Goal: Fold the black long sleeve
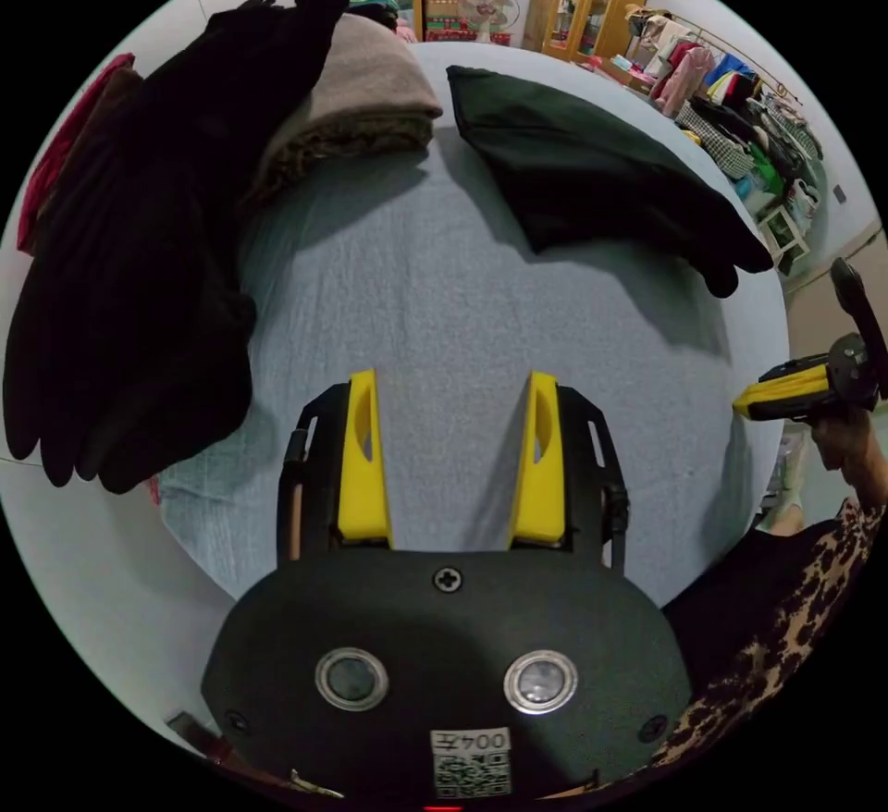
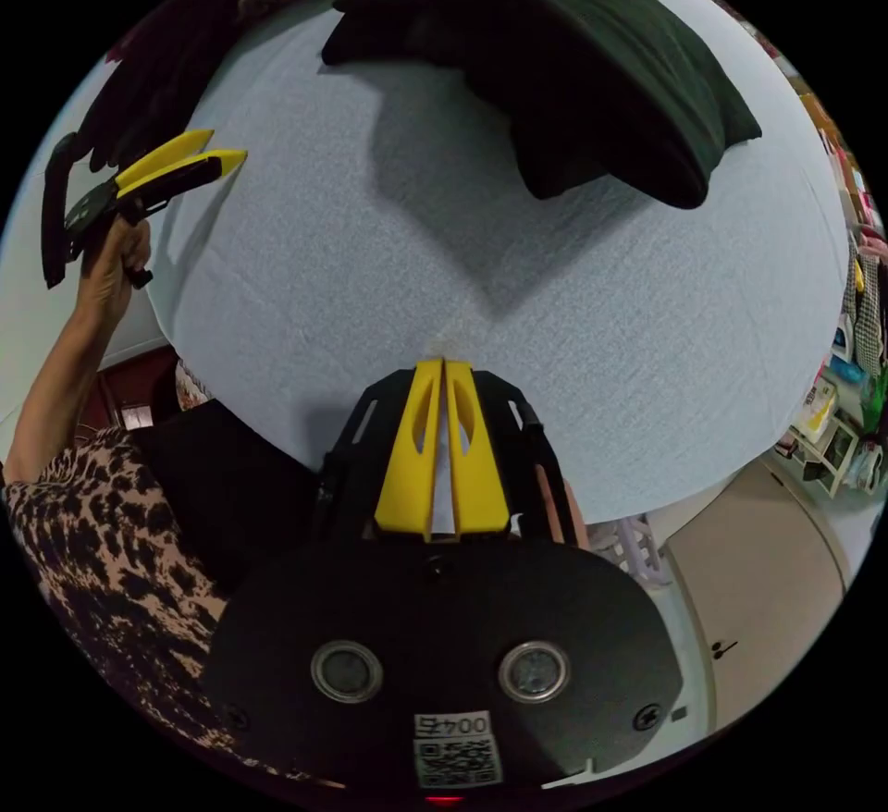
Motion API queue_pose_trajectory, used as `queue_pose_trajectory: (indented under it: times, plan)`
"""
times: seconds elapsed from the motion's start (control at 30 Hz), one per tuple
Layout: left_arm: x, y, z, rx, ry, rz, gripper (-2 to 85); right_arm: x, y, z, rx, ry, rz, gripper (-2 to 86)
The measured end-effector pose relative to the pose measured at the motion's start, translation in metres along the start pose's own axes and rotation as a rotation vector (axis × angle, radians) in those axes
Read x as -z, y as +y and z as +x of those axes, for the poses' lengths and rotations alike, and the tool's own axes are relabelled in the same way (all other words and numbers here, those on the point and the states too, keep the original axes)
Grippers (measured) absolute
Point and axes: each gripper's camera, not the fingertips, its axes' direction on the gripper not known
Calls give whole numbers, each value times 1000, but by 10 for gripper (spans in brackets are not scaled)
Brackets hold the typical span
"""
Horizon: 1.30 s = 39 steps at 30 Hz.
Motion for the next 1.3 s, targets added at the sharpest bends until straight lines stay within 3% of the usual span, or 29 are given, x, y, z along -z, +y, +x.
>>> queue_pose_trajectory:
  times: [0.23,0.47,0.73,0.87,1.1,1.2,1.3]
  plan:
    - [-9,-2,-4,28,-1,87,186,-1,26,-22,-11,49,45,-6]
    - [-25,-12,6,-23,40,40,126,0,50,-46,13,110,36,-7]
    - [-30,-10,13,-19,-16,44,118,5,95,-58,37,76,91,-6]
    - [-31,-10,11,-9,-17,42,114,6,122,-77,140,158,107,-6]
    - [-31,-7,6,1,-17,50,112,10,165,-99,128,198,87,0]
    - [-30,-7,2,-4,-12,40,112,51,194,-110,183,38,281,10]
    - [-28,-6,-2,-8,-6,38,111,102,208,-123,178,161,499,76]
